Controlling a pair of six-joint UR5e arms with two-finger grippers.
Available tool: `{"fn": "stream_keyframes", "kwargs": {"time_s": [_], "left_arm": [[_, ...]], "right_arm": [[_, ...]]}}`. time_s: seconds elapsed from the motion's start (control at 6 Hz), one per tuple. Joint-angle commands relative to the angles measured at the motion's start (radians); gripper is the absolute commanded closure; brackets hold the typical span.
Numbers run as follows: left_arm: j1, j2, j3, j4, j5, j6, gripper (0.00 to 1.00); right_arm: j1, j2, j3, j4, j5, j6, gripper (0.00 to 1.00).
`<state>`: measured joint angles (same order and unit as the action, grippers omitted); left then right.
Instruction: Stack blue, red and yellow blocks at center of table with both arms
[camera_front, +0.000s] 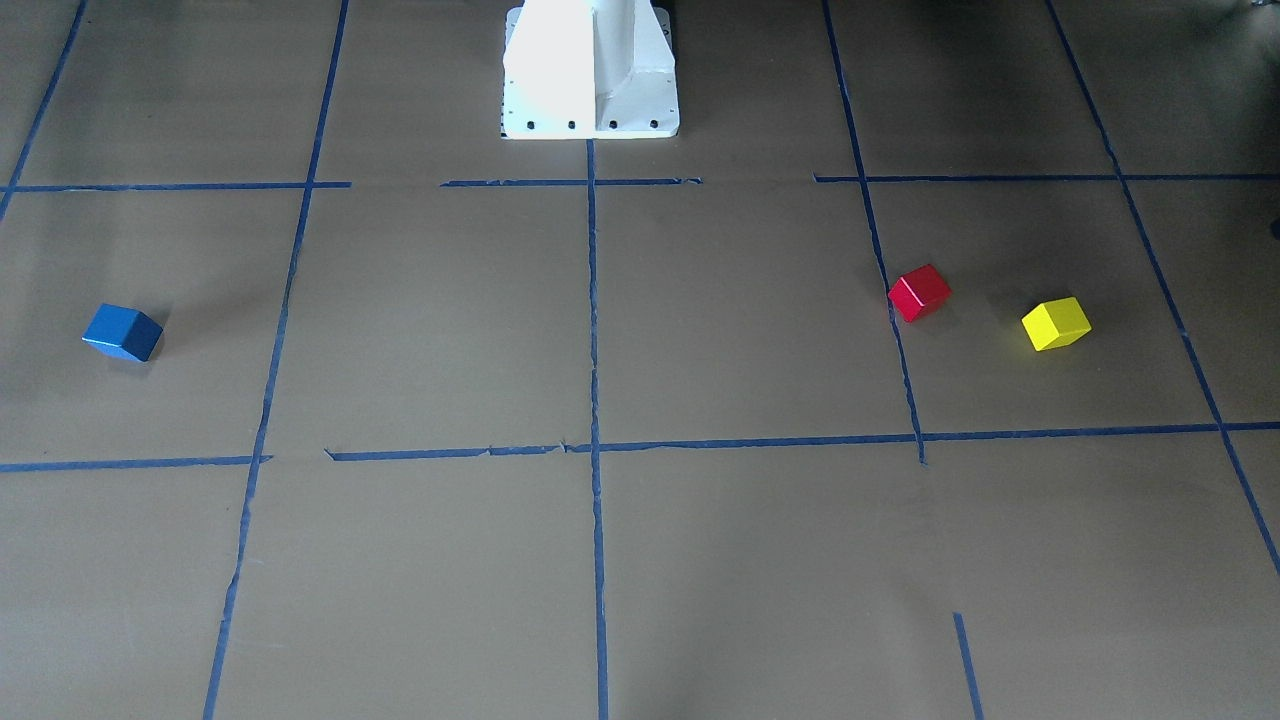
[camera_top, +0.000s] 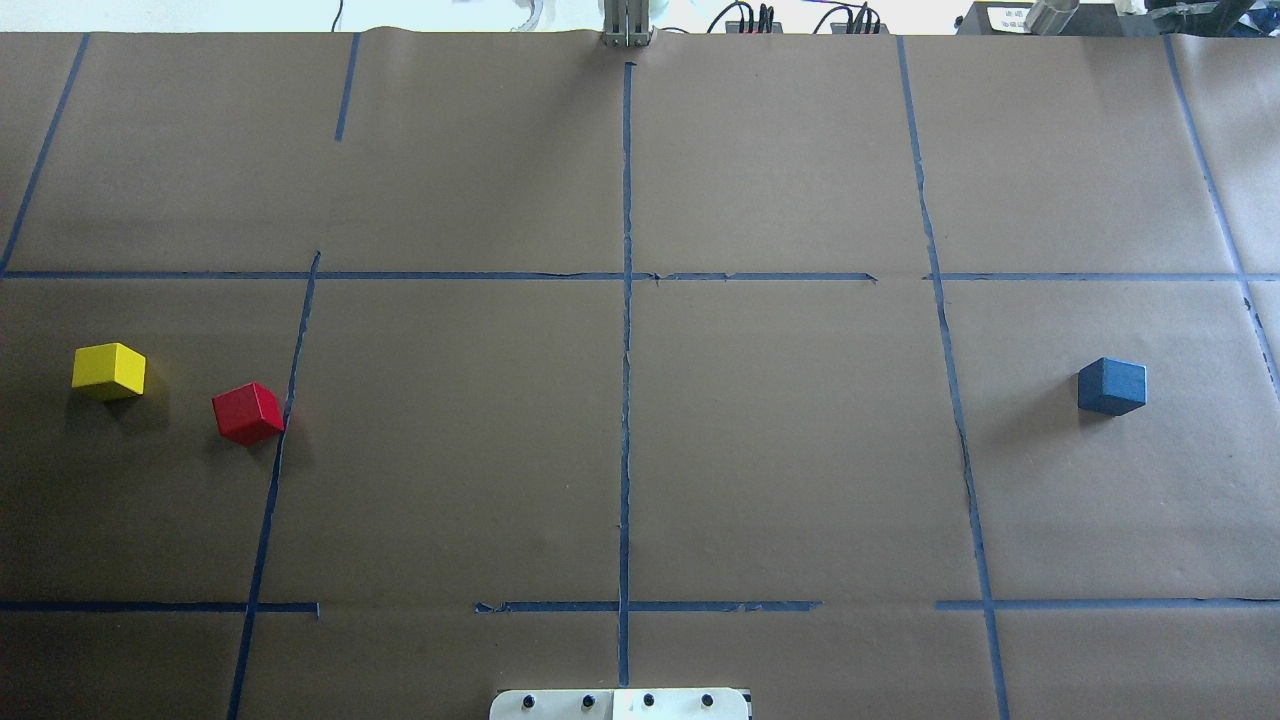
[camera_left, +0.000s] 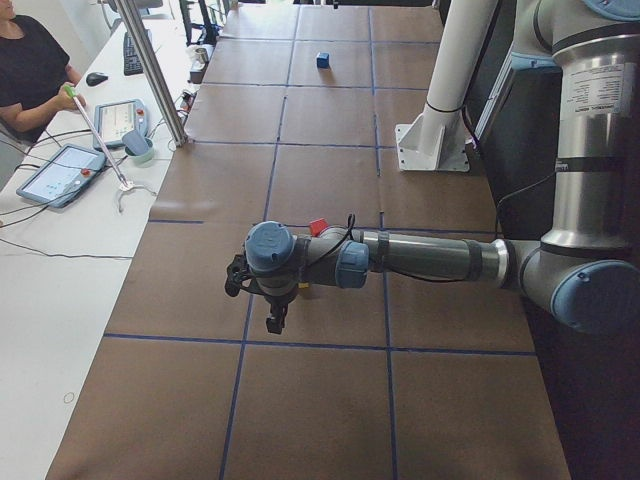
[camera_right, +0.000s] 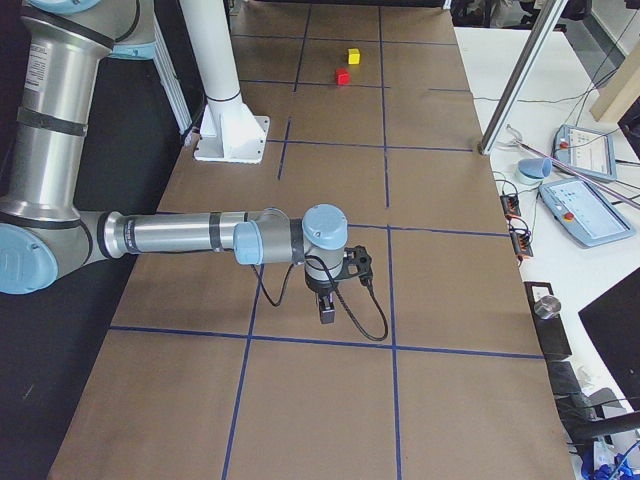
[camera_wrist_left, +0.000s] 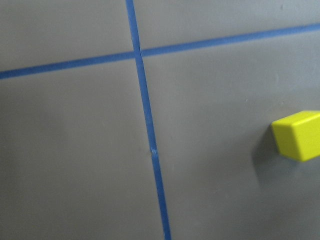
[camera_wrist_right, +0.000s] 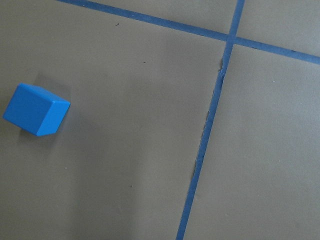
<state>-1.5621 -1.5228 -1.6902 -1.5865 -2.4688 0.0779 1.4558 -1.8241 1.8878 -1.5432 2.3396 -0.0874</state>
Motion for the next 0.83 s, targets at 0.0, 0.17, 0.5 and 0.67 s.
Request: {"fn": "stream_keyframes", "kwargs": {"time_s": [0.0,0.17,0.5,0.67], "left_arm": [[0.023,0.028,-0.012,-0.004,0.122,-0.001,0.00],[0.025,0.026,-0.011,-0.015,0.126,-0.001,0.00],[0.027,0.030,-0.028,-0.029,0.122,-0.003,0.00],[0.031,0.030,-0.016,-0.029,0.120,-0.001,0.00]], "right_arm": [[0.000,-0.001,-0.004,0.002,0.000,-0.002,0.00],[0.000,-0.001,0.002,0.002,0.006,0.001,0.00],[-0.002,-0.006,0.013,0.000,0.007,0.000,0.00],[-0.002,-0.006,0.007,0.000,0.006,0.000,0.00]]}}
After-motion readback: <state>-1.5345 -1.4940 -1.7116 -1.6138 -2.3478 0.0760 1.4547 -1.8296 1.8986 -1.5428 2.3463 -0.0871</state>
